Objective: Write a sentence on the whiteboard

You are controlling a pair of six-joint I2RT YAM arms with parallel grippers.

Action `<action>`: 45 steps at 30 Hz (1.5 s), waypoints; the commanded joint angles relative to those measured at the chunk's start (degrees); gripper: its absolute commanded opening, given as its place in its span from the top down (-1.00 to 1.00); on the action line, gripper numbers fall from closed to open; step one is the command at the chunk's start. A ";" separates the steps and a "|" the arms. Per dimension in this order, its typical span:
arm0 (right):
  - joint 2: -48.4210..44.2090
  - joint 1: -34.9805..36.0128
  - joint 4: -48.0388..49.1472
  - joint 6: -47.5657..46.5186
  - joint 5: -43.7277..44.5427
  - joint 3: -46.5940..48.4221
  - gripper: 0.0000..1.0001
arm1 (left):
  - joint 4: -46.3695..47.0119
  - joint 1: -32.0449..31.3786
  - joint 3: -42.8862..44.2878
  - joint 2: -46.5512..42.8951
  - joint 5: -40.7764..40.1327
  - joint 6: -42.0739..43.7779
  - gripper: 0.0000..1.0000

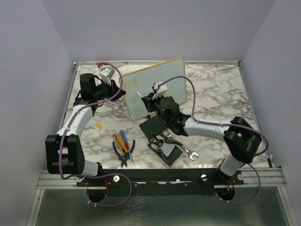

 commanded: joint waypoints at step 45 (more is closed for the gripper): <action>-1.72 0.42 2.12 -9.43 3.37 6.24 0.99 | -4.05 -1.31 -0.38 0.80 -0.46 2.47 1.00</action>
